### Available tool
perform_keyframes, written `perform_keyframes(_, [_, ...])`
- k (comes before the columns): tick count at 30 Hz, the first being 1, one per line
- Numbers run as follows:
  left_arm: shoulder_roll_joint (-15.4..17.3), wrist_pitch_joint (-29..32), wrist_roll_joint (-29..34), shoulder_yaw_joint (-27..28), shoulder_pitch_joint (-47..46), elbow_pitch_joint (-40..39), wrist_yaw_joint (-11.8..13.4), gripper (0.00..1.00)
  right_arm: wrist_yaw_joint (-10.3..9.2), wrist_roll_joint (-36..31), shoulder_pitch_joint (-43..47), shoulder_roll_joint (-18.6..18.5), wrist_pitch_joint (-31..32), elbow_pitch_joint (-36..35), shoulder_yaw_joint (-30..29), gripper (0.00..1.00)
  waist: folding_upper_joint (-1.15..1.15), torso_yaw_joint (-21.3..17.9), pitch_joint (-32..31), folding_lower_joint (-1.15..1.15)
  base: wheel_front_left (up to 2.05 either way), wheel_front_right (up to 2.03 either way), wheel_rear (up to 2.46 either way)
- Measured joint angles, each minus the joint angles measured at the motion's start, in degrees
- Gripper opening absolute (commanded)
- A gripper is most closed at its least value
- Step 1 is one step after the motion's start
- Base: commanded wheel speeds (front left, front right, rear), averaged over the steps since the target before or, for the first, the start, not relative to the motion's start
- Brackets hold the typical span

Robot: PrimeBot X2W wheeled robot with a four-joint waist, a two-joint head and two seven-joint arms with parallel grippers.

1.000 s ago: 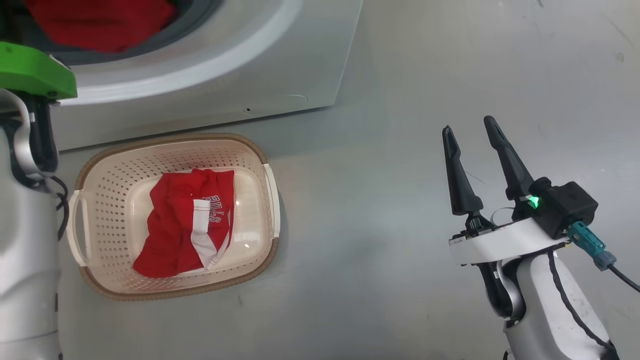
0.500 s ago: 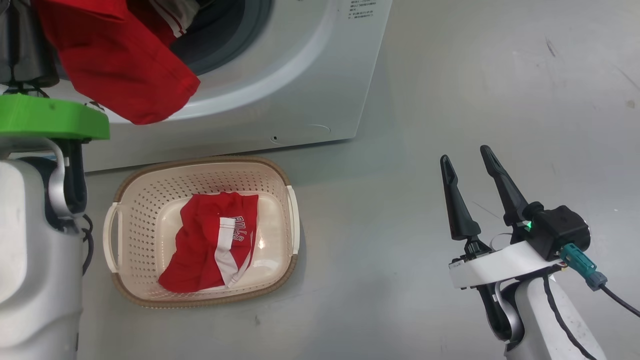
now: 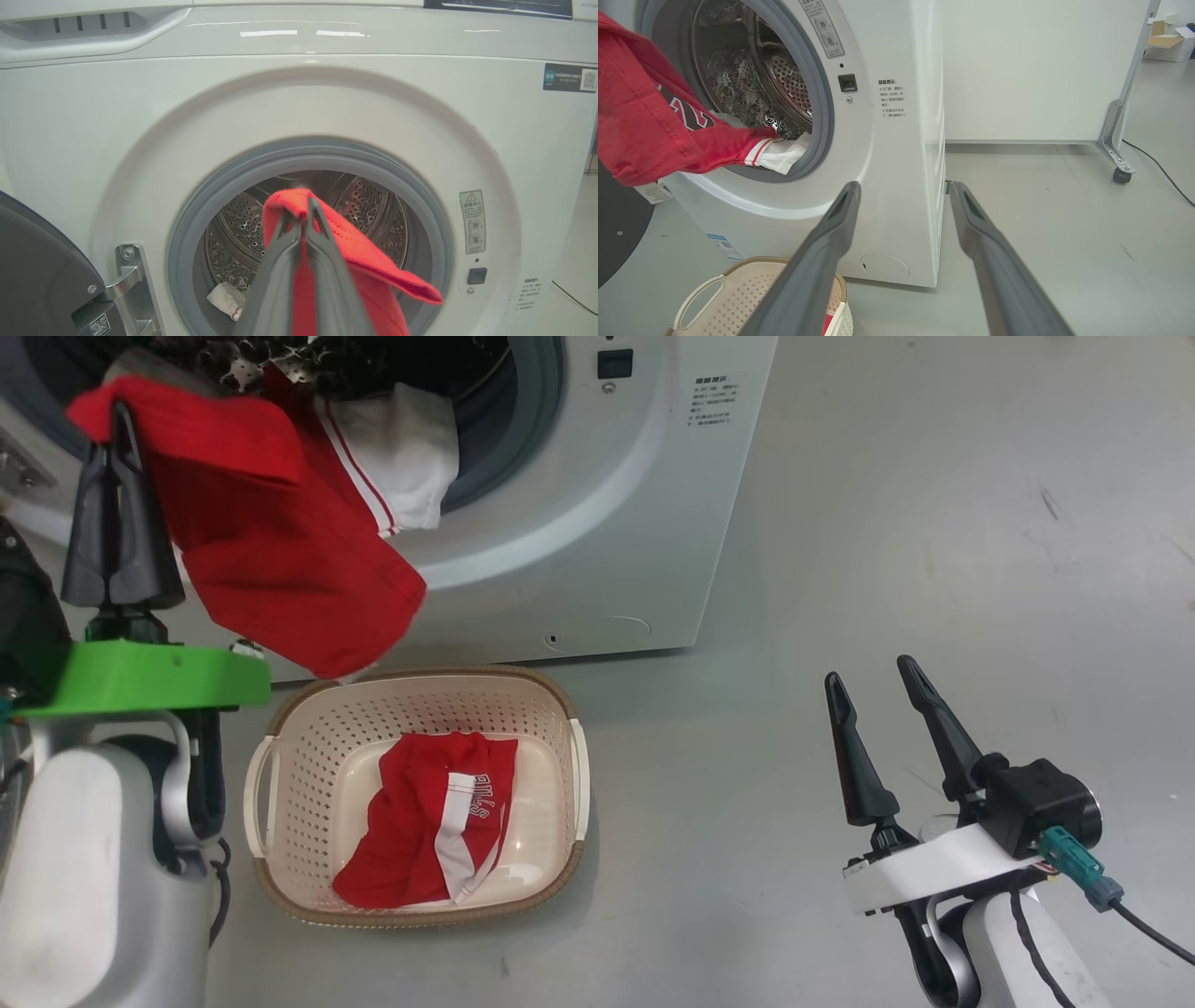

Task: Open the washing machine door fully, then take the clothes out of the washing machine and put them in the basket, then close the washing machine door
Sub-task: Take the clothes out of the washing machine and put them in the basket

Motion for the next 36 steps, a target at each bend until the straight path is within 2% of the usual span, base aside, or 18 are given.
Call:
perform_keyframes(9, [-1.9, 2.0, -2.3, -1.0, 9.0, -1.0, 0.8, 0.00, 0.00, -0.8, 1.6, -0.1, 0.0, 0.1, 1.4, 1.00, 0.00, 1.8, -1.9, 0.00, 0.00, 0.00, 0.00])
perform_keyframes(19, [-2.9, 3.9, -2.4, -3.5, 14.5, -0.3, 1.4, 0.00, 0.00, -0.9, 1.8, -0.6, 0.0, -0.7, 2.5, 1.00, 0.00, 1.8, -0.7, 0.00, 0.00, 0.00, 0.00])
perform_keyframes(36, [-4.0, 3.7, -2.7, -5.4, 16.7, 10.3, 2.4, 0.00, 0.00, -0.9, 0.3, -0.7, 0.0, -2.3, 4.1, 1.00, 0.00, -1.7, 4.6, 0.00, 0.00, 0.00, 0.00])
